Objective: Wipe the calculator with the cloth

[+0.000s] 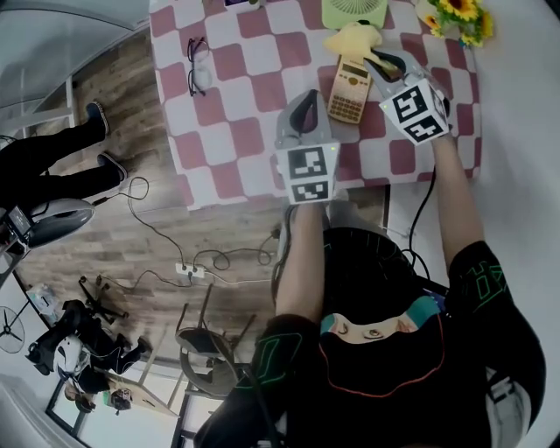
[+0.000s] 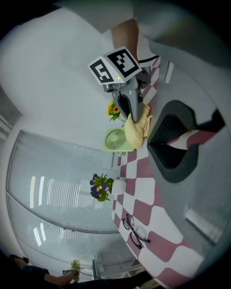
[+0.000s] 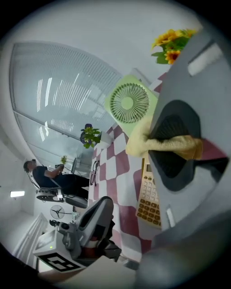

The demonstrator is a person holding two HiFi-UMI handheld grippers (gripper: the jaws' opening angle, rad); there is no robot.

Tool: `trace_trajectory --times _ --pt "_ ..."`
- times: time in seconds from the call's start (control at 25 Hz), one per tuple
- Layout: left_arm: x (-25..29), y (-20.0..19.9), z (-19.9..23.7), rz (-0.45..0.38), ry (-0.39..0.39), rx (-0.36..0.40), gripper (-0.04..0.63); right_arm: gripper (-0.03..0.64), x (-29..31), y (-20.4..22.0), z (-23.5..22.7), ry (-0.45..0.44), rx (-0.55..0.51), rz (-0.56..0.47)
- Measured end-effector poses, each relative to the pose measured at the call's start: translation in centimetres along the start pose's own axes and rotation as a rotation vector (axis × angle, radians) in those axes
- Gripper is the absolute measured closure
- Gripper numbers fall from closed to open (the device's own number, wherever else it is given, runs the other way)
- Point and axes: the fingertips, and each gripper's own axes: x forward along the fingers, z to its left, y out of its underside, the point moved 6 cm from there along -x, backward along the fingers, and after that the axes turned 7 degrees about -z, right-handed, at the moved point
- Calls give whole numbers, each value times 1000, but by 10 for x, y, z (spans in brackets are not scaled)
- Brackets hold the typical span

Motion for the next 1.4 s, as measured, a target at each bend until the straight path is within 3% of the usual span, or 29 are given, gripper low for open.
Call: trace_trajectory --times 0.24,0.52,0.72,1.16,1.4 --pt "9 6 11 17 12 -12 586 551 19 7 6 -35 -148 78" --pt "4 15 7 36 -19 -28 586 552 16 11 14 -109 -133 51" --pt "-8 18 -2 20 -73 -57 584 552 10 7 33 -198 -224 34" --pt "-35 24 -17 -11 -164 -98 586 552 -10 3 61 -326 -297 6" --pt "-44 25 -20 -27 -199 -103 584 552 -15 2 74 -345 -324 -2"
